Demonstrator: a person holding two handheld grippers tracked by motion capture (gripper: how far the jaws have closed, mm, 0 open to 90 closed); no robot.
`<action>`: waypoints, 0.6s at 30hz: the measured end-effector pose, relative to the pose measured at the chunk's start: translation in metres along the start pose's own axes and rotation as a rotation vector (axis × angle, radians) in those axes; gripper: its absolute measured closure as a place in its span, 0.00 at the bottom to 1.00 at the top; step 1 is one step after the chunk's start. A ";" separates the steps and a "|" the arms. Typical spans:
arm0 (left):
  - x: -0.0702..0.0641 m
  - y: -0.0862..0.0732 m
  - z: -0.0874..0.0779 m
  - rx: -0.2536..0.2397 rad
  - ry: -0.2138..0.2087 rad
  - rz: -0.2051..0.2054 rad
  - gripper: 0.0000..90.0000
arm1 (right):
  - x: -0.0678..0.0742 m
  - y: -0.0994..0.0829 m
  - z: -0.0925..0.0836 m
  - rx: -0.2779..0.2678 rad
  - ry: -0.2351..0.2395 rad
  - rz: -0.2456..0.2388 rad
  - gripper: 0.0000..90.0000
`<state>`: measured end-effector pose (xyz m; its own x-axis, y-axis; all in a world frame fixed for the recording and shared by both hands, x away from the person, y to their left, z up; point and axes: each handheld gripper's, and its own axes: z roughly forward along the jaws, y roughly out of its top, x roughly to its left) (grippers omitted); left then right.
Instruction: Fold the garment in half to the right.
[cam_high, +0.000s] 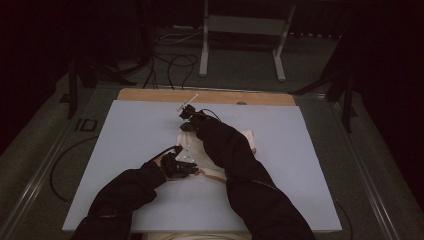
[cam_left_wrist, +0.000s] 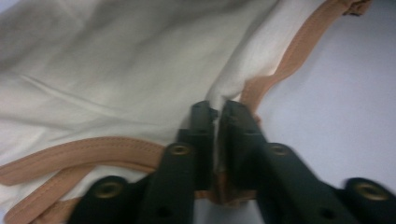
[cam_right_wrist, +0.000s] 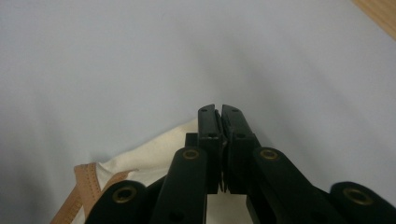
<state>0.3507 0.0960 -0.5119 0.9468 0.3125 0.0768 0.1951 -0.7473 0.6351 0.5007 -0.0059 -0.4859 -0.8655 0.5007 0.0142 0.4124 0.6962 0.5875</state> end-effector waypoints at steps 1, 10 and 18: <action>-0.001 0.001 0.000 0.000 0.001 0.008 0.95 | 0.000 0.000 -0.001 0.000 -0.002 -0.002 0.97; -0.003 0.007 -0.006 0.009 -0.019 0.039 0.97 | -0.001 0.002 -0.015 -0.029 -0.005 -0.021 0.97; -0.005 0.015 -0.011 0.003 -0.017 0.063 0.97 | -0.001 0.001 -0.031 -0.063 -0.010 -0.020 0.97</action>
<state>0.3458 0.0890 -0.4944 0.9615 0.2545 0.1036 0.1355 -0.7670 0.6271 0.4930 -0.0218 -0.4599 -0.8704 0.4922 -0.0064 0.3758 0.6729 0.6372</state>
